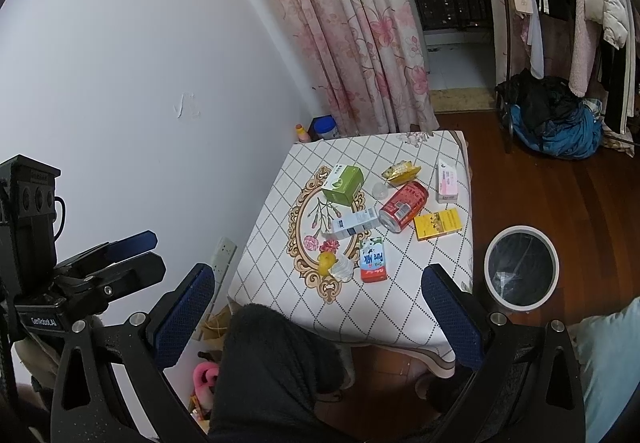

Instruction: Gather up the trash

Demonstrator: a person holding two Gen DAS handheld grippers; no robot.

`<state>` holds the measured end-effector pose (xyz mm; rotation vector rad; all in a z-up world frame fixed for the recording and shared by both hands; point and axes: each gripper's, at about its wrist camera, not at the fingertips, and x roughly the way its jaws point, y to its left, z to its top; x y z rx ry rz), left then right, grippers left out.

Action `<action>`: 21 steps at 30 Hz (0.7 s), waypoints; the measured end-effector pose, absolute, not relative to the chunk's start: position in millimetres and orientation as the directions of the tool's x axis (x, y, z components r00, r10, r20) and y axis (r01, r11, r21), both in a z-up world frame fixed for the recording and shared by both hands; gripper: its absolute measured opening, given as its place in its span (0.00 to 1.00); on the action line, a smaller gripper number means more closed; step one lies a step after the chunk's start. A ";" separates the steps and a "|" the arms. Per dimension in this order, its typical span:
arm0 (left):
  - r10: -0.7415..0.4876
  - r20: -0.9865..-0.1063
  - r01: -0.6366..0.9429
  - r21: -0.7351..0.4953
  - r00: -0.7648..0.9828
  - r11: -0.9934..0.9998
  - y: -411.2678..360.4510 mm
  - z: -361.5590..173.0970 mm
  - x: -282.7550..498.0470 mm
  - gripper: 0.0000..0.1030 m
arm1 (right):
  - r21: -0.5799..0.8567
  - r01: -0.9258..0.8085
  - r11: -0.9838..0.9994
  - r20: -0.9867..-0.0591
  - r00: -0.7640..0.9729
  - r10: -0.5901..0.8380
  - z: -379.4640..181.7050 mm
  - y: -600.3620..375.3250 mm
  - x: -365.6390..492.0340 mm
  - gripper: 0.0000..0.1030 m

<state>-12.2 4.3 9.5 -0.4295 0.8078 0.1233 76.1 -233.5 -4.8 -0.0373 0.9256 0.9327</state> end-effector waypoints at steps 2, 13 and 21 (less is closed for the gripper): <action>-0.055 -0.722 -0.268 -0.326 0.690 0.907 5.1 10.0 -12.3 1.00 | 0.346 -0.701 0.623 -0.695 0.254 0.672 -4.6 -234.7 76.4 1.00; -0.056 -0.723 -0.268 -0.325 0.689 0.907 4.3 10.0 -12.0 1.00 | 0.345 -0.698 0.627 -0.695 0.259 0.671 -2.7 -236.8 79.6 1.00; 0.093 -0.749 -0.380 -0.222 0.656 0.898 16.0 -3.9 0.9 1.00 | 0.338 -0.642 0.688 -0.708 0.308 0.635 -16.2 -230.2 95.3 1.00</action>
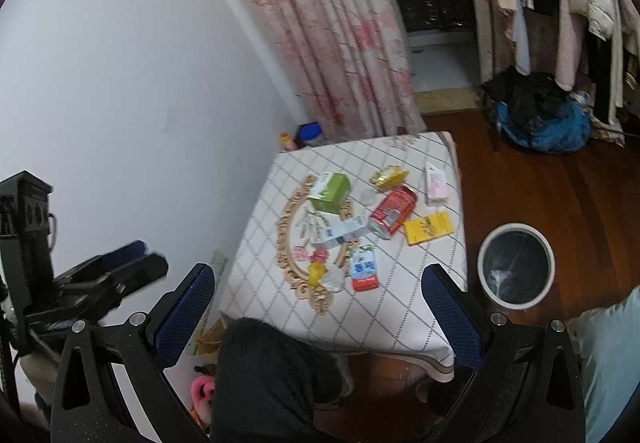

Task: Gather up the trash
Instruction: 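Grasp the DHA Pure Milk carton with the right gripper while the left grasps the lemon peel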

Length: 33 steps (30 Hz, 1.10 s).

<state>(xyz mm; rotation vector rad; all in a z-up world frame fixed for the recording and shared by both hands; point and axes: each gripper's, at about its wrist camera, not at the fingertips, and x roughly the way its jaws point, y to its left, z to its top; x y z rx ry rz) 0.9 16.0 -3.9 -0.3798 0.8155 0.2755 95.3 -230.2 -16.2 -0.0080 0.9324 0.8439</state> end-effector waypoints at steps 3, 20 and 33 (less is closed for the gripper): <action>0.271 -0.784 -0.524 -0.080 0.558 0.848 41.8 -38.2 19.3 1.00 | 0.326 -0.590 0.739 -0.748 0.316 0.583 -48.2 -217.3 112.0 1.00; 0.229 -0.970 -0.671 0.120 0.077 0.732 134.3 -291.9 91.5 1.00 | 0.257 -0.478 0.840 -0.949 0.039 0.313 -336.6 -63.6 215.7 0.77; -0.003 -0.978 -0.587 -0.127 0.208 0.799 113.2 -314.7 124.9 0.91 | 0.167 -0.488 0.857 -0.972 0.062 0.225 -359.4 -74.0 225.0 0.55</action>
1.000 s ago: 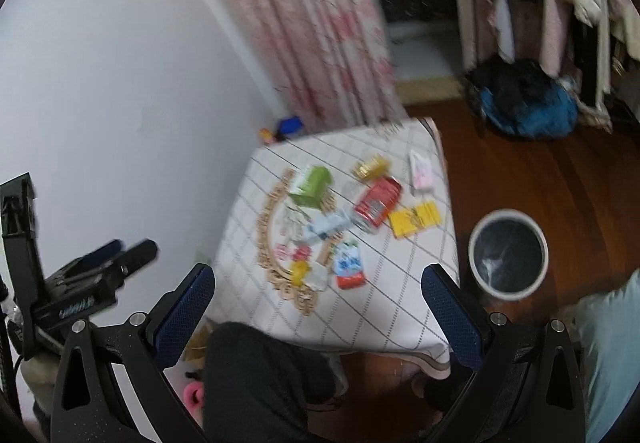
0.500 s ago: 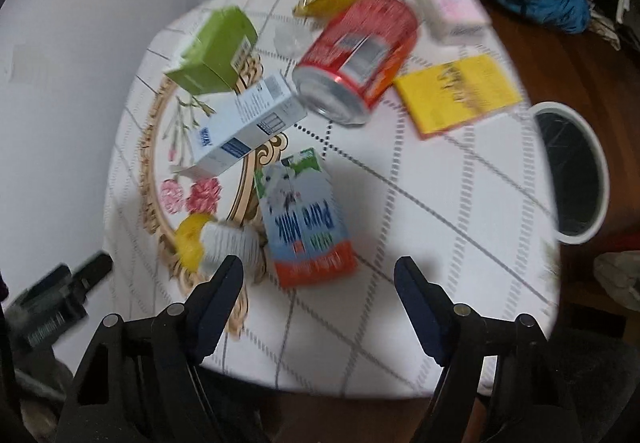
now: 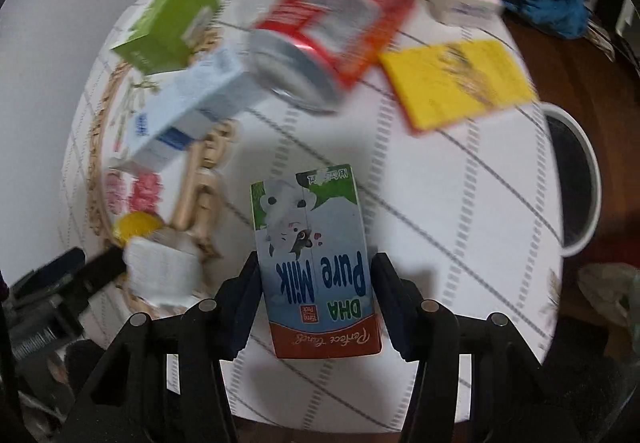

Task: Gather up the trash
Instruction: 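Grasp the DHA Pure Milk carton with the right gripper while the left grasps the lemon peel, then lift the milk carton with the right gripper while the left lifts the lemon peel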

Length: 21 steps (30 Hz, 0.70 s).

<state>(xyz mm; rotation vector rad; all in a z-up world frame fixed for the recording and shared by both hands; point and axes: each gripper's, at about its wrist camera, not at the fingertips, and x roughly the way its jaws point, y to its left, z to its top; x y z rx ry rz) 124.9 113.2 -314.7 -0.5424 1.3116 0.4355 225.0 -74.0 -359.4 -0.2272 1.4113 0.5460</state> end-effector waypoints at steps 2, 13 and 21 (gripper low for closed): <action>-0.035 -0.971 -0.570 -0.167 0.235 0.804 106.7 -313.3 133.1 0.81 | 0.179 -0.471 0.864 -0.971 0.058 0.232 -360.9 -84.0 227.6 0.55; -0.179 -0.943 -0.530 -0.308 0.281 0.790 91.6 -307.2 165.3 0.31 | 0.182 -0.451 0.874 -0.972 0.054 0.230 -366.0 -83.8 225.7 0.54; -0.147 -0.936 -0.593 -0.319 0.321 0.739 137.5 -299.6 137.5 0.32 | 0.217 -0.419 0.882 -0.963 0.055 0.263 -355.1 -101.2 230.4 0.54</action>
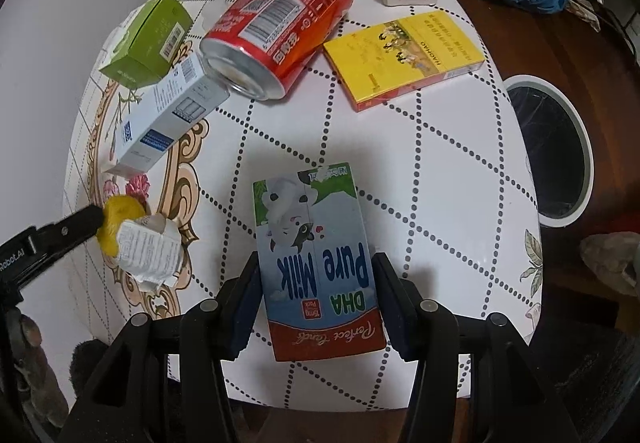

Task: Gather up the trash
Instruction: 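Lift the milk carton with the right gripper while the left lifts the lemon peel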

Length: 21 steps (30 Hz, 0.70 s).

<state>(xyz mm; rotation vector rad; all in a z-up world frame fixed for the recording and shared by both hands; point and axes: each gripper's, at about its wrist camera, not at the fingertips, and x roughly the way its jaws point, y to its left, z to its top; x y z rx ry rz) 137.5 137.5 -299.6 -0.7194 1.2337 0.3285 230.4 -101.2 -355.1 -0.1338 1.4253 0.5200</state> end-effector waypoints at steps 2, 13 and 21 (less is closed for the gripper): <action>-0.183 -0.928 -0.631 -0.356 0.324 0.689 147.9 -304.1 125.8 0.33 | 0.226 -0.412 0.883 -0.961 0.053 0.271 -352.0 -107.5 233.3 0.54; -0.173 -0.939 -0.613 -0.326 0.296 0.720 131.7 -319.7 122.3 0.52 | 0.203 -0.434 0.877 -0.967 0.049 0.249 -356.8 -91.9 229.8 0.54; -0.102 -0.948 -0.522 -0.253 0.300 0.815 100.8 -312.4 139.2 0.28 | 0.165 -0.462 0.871 -0.973 0.070 0.222 -359.8 -85.0 225.6 0.53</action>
